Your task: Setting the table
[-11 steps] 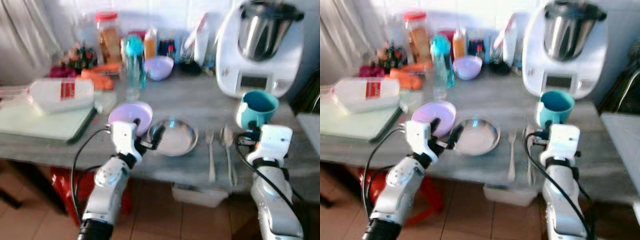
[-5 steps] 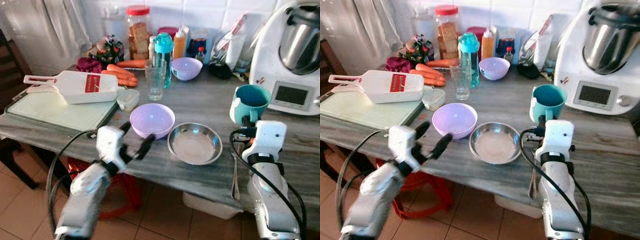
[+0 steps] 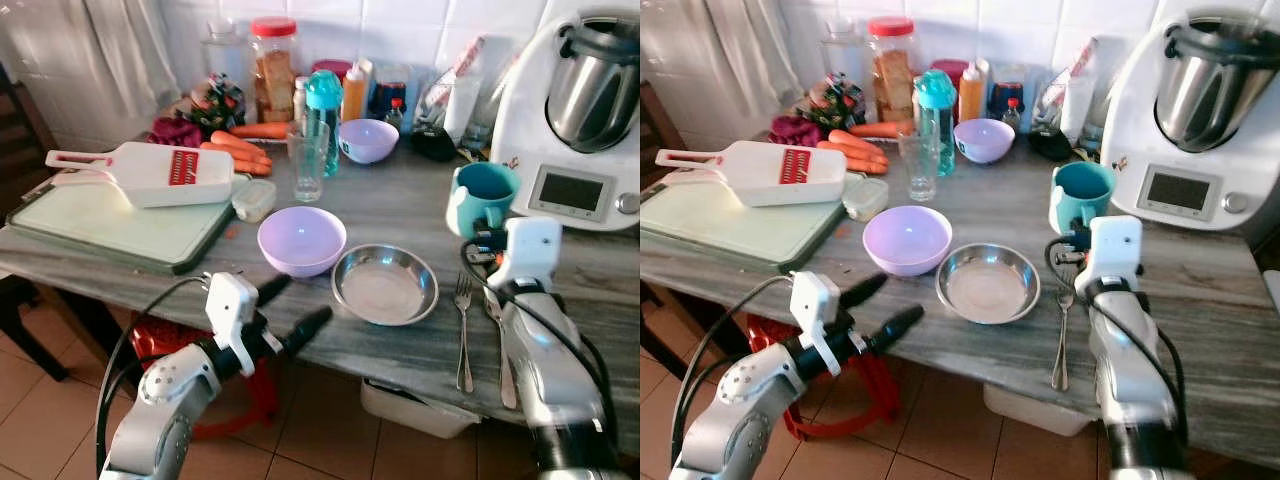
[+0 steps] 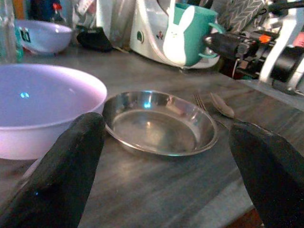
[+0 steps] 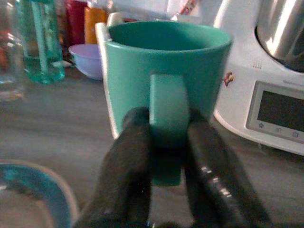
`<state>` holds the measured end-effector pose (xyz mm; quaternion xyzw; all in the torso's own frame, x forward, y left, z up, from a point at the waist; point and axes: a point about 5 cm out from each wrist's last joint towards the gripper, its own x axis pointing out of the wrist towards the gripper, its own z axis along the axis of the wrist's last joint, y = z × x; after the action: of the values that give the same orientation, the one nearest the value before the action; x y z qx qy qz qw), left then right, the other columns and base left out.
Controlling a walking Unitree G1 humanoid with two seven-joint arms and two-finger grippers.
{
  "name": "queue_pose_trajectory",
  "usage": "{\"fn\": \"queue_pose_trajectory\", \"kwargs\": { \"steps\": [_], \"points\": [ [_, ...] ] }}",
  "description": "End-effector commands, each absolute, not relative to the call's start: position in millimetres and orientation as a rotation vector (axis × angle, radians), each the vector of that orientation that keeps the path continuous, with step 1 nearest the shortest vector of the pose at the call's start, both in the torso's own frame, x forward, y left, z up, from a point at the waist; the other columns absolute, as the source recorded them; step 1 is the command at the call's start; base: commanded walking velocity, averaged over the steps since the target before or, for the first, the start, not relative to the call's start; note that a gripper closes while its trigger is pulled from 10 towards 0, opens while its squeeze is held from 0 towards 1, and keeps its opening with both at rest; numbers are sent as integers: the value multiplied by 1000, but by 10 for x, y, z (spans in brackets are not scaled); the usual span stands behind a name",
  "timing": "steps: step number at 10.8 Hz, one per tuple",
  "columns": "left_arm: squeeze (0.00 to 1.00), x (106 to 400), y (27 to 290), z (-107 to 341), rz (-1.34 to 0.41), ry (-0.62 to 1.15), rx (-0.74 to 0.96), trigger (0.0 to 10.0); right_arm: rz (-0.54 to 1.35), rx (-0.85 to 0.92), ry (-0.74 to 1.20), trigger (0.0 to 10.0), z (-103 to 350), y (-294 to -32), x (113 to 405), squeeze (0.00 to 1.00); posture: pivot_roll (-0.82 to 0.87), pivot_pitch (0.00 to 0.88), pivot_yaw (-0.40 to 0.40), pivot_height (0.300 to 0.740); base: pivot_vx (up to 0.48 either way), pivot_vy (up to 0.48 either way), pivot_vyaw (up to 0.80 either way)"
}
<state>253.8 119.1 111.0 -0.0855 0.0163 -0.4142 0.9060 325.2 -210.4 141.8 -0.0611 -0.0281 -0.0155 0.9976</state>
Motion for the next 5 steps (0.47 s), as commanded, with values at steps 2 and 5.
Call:
{"fn": "queue_pose_trajectory", "kwargs": {
  "steps": [2,5],
  "points": [
    [0,2501,1183,1159,-874,30,-168,10000,41,-90,-68,10000,1432,-2052,3368,0,75,0,-7,740,0,0,0],
    [0,2466,1207,1166,-883,45,-169,10000,136,-58,-36,10000,1289,-1913,3472,0,91,0,-8,740,0,0,0]
  ]
}}
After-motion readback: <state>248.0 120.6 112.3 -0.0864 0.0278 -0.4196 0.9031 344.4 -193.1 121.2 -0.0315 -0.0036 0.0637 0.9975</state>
